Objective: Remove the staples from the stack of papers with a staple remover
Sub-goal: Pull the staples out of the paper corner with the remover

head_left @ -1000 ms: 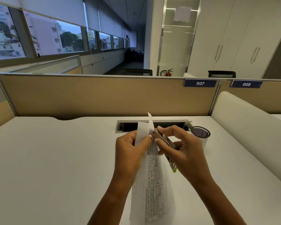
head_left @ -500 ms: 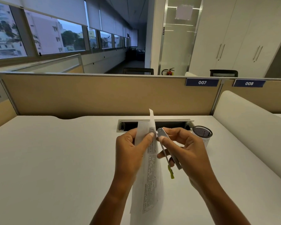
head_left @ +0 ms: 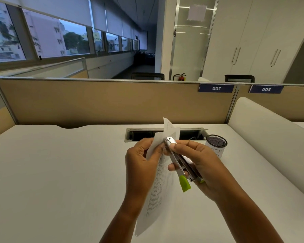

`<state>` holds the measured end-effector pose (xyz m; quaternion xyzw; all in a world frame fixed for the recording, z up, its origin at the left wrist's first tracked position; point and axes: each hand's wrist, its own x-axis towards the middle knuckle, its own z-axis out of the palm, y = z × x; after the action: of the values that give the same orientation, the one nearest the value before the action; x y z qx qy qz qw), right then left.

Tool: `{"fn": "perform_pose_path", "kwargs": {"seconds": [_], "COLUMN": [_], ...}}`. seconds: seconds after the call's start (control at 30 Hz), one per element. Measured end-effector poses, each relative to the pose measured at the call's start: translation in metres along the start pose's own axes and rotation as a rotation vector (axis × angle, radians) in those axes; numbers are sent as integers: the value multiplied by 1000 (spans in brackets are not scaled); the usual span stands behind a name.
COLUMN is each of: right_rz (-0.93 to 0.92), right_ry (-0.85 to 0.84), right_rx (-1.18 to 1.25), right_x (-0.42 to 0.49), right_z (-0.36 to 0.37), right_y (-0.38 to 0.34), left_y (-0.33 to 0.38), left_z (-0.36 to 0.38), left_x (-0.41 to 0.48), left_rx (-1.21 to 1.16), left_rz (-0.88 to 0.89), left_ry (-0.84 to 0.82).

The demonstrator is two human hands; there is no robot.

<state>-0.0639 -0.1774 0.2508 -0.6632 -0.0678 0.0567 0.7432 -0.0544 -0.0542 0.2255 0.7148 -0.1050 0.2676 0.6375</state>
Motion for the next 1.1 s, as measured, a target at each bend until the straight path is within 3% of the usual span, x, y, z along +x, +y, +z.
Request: {"fn": "perform_pose_path", "kwargs": {"seconds": [0.3,1.1], "right_rz": [-28,-76], "right_ry": [68,123], "right_rx": [-49,-98], "right_x": [1,7], "right_z": [2,3], "right_y": [1,4], "left_y": [-3,-8], "left_z": [3,2], "left_x": [-2,-4], "left_rx": [161,273], "left_rz": [140,163], "left_ry": [87,146]}}
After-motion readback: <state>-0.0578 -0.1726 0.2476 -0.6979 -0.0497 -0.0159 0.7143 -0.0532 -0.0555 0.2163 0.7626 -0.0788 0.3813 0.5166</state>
